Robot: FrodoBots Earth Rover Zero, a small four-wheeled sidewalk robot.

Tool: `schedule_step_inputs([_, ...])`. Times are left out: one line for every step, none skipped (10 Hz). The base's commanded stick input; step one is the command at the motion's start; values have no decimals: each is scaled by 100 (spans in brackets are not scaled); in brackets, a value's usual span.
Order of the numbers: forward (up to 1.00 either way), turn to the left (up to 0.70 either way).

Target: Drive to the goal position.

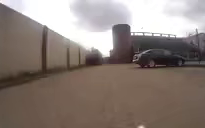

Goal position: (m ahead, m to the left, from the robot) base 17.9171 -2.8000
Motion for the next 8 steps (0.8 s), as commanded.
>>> schedule_step_inputs([70,0])
schedule_step_inputs([70,0])
schedule_step_inputs([70,0])
schedule_step_inputs([70,0])
schedule_step_inputs([70,0])
schedule_step_inputs([70,0])
schedule_step_inputs([70,0])
schedule_step_inputs([70,0])
